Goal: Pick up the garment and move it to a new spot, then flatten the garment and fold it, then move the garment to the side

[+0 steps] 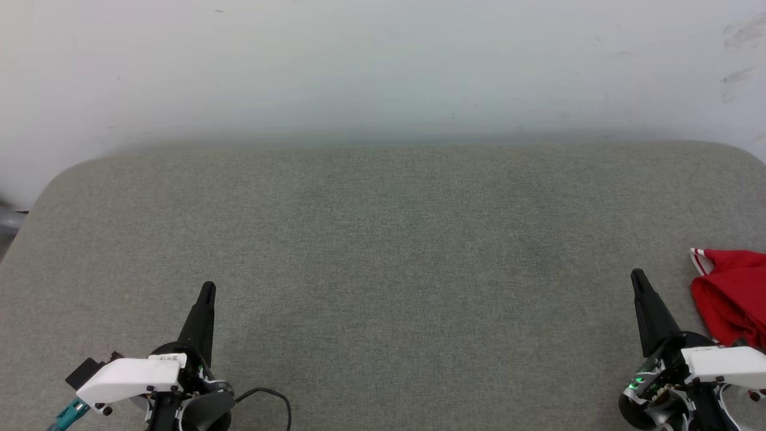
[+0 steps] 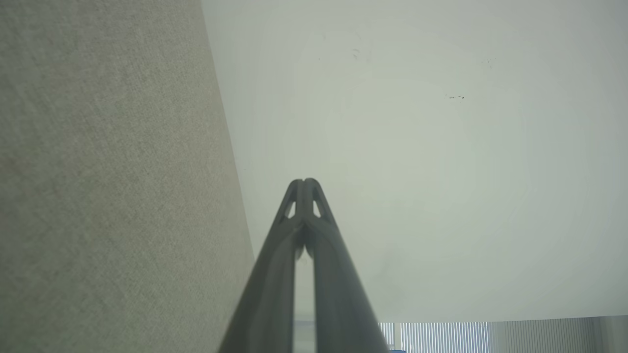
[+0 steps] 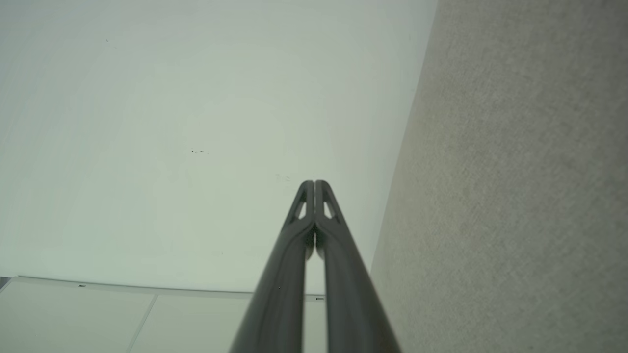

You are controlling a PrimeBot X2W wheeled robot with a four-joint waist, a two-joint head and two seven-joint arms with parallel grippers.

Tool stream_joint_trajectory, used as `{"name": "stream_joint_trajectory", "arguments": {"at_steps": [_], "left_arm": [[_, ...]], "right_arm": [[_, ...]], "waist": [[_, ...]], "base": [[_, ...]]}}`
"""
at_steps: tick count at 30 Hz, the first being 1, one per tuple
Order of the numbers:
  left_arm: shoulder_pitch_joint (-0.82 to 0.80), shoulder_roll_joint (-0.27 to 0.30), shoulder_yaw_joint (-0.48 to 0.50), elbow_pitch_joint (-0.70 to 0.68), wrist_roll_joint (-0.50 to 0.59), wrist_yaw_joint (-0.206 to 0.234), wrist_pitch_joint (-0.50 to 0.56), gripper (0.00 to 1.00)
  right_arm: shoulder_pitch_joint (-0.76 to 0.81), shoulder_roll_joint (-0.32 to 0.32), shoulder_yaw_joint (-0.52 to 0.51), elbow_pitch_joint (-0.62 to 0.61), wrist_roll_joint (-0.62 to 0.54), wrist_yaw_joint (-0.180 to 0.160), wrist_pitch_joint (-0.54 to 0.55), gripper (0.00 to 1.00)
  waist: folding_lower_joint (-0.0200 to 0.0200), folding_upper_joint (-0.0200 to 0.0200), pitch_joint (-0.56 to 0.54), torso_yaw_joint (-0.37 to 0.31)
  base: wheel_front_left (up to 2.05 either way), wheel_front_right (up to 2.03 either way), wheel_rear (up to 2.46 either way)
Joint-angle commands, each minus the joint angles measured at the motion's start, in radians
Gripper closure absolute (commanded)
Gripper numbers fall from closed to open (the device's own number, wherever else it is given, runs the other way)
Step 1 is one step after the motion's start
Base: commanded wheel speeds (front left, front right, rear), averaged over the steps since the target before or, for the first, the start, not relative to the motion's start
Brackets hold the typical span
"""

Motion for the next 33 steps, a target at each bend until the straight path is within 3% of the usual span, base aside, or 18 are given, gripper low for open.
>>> {"name": "stream_joint_trajectory", "arguments": {"at_steps": [1,33], "left_arm": [[-0.006,-0.002,0.002,0.0,0.0,-0.002,0.003,1.0],[-0.006,-0.002,0.002,0.0,0.0,-0.002,0.003,1.0]], "right_arm": [[-0.013,0.003,-0.001,0.001,-0.005,0.0,0.003,1.0],[-0.013,0.004,-0.002,0.001,-0.005,0.0,0.003,1.0]], "waist": [[0.0,0.0,0.0,0.0],[0.0,0.0,0.0,0.0]], "base": [[0.0,0.0,0.0],[0.0,0.0,0.0]]}}
